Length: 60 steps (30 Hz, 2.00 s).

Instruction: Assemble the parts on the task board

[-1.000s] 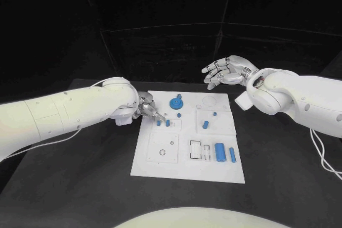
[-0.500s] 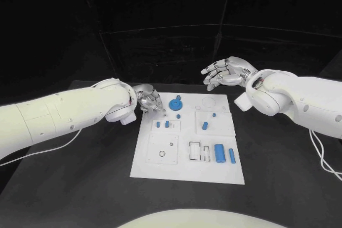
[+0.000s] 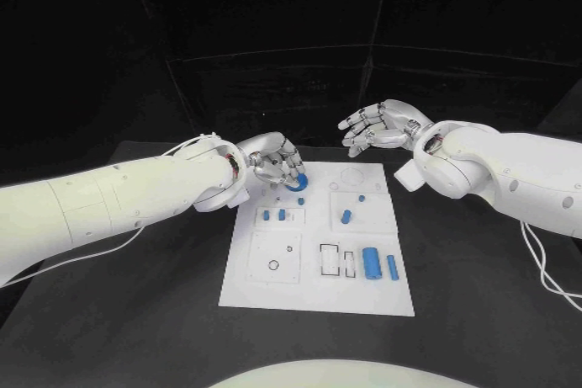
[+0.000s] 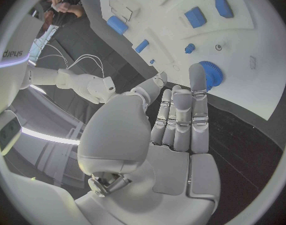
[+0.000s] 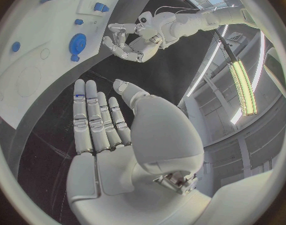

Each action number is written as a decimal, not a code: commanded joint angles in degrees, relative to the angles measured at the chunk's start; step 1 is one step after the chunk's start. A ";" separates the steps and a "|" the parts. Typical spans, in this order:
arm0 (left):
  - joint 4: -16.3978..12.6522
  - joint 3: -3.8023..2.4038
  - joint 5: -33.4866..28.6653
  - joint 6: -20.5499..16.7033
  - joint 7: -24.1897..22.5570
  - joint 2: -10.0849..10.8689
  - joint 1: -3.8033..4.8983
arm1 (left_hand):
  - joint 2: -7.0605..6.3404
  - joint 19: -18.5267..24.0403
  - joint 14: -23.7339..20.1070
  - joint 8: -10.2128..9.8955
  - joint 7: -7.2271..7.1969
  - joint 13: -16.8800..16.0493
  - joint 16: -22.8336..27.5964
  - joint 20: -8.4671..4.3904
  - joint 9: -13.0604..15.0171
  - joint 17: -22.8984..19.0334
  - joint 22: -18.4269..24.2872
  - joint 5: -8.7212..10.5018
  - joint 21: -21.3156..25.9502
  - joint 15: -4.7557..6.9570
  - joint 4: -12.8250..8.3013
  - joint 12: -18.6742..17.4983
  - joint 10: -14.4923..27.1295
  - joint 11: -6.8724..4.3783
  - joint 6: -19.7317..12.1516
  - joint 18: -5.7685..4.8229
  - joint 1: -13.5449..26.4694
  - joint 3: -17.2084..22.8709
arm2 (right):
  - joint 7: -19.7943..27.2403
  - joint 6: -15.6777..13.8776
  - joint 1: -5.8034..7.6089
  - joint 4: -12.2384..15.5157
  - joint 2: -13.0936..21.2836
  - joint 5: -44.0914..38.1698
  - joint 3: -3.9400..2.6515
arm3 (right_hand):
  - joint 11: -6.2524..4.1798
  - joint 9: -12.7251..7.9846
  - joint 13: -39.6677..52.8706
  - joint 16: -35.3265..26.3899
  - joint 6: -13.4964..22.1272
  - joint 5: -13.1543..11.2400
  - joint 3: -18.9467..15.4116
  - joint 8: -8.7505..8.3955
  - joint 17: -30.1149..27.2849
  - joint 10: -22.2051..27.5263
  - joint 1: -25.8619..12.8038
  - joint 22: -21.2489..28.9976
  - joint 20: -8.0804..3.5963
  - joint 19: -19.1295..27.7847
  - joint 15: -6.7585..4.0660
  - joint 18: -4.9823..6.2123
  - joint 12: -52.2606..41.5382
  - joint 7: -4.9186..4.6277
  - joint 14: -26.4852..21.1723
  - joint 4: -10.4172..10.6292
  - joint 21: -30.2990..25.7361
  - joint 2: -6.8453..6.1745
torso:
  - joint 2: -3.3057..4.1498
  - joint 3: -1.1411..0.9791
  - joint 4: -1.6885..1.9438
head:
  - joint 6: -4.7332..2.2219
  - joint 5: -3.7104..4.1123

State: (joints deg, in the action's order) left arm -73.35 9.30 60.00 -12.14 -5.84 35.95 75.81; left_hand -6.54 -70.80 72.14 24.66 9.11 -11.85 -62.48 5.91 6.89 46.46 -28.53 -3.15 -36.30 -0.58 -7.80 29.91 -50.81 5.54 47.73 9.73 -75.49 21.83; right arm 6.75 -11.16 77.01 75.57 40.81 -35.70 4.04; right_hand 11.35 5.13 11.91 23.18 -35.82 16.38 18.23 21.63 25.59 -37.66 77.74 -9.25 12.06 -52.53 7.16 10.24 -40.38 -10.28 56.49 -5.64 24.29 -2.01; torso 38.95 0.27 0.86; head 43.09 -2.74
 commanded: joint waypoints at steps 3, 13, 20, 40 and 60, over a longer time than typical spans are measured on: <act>1.34 0.59 14.18 -0.39 -2.88 -1.36 -0.19 | -0.89 -4.04 6.53 -2.38 -0.01 2.12 -7.23 0.05 -1.44 8.21 -0.55 0.16 -1.81 0.04 0.25 -1.39 0.35 -0.02 0.91 0.80 1.47 -1.81 | 0.99 0.31 0.12 -0.07 -0.15 0.01 -0.04 | -0.13 0.05 -0.14 0.19 -0.18 0.21 0.06 0.37 -0.13 0.07 0.17 0.11 -0.16 -0.43 -0.18 -0.39 -0.37 -4.99 -0.12 -0.41 -0.23 0.32 | 0.01 -0.01 0.03 | -0.11 0.13; 4.90 0.95 21.33 3.07 1.06 -4.43 -1.43 | -0.07 -10.63 12.59 -5.38 -0.30 4.90 -14.25 -0.75 -2.93 17.20 -5.25 0.14 -7.39 0.78 0.53 -2.67 -1.03 -0.39 3.19 0.03 1.65 -5.35 | 1.07 -0.01 0.12 -0.05 -0.28 0.01 -0.04 | -0.12 0.05 -0.22 0.18 -0.20 0.20 0.05 0.42 -0.17 0.07 0.13 0.12 -0.17 -0.45 -0.18 -0.39 -0.35 -5.01 -0.13 -0.41 -0.25 0.31 | 0.03 -0.01 -0.01 | -0.11 0.44; 7.19 0.96 22.14 2.98 1.31 -6.51 -1.77 | 1.28 -11.34 12.85 -6.41 -0.30 5.99 -14.39 -0.86 -3.09 17.23 -6.64 0.12 -8.52 0.83 0.12 -3.50 -1.87 -0.38 4.10 -0.25 0.55 -4.75 | 1.32 -0.70 0.12 -0.14 -0.37 0.01 -0.04 | -0.10 0.05 -0.30 0.15 -0.20 0.22 0.05 0.45 -0.21 0.08 0.12 0.13 -0.17 -0.46 -0.18 -0.39 -0.34 -5.05 -0.16 -0.41 -0.27 0.31 | 0.00 0.01 0.03 | -0.06 0.58; 10.06 0.94 22.78 8.63 2.63 -9.17 -2.19 | 2.62 -12.37 13.04 -7.85 -0.66 7.83 -14.56 -1.11 -3.09 16.74 -9.41 0.14 -10.81 1.07 -0.49 -5.12 -4.06 -0.68 6.04 -0.71 0.11 -3.00 | 1.42 -0.81 0.12 -0.09 -0.57 0.01 -0.04 | -0.10 0.05 -0.30 0.15 -0.20 0.22 0.05 0.45 -0.21 0.08 0.12 0.13 -0.17 -0.46 -0.18 -0.39 -0.34 -5.05 -0.16 -0.41 -0.27 0.31 | -0.04 -0.02 0.01 | 0.26 0.71; 11.24 0.93 22.78 9.79 3.00 -10.33 -2.30 | 3.47 -12.88 13.09 -8.56 -0.71 8.20 -14.66 -1.26 -3.05 16.33 -11.46 0.12 -12.53 1.19 -0.70 -5.98 -5.29 -0.82 7.09 -1.05 0.10 -1.80 | 1.42 -0.70 0.12 -0.17 -0.77 0.01 -0.04 | -0.08 0.03 -0.45 0.13 -0.19 0.27 0.06 0.50 -0.29 0.07 0.09 0.15 -0.17 -0.49 -0.16 -0.41 -0.32 -5.09 -0.17 -0.40 -0.32 0.34 | -0.04 -0.02 0.07 | 0.42 0.65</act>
State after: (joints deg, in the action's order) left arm -62.22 10.23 82.32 -3.34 -2.95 25.72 73.46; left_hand -3.51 -83.28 83.85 16.38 8.49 -3.70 -76.95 4.70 3.88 62.89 -39.94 -3.15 -48.49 0.29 -8.45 24.12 -55.60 4.70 54.49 9.72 -75.33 19.72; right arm 7.50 -11.57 77.01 75.43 40.09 -35.71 4.04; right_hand 11.36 5.09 11.51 23.17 -35.83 16.35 18.23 21.91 25.35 -37.66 77.74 -9.16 11.86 -52.74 7.16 10.24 -40.38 -10.27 56.50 -5.64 24.30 -2.01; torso 38.90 0.22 0.96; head 43.50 -2.06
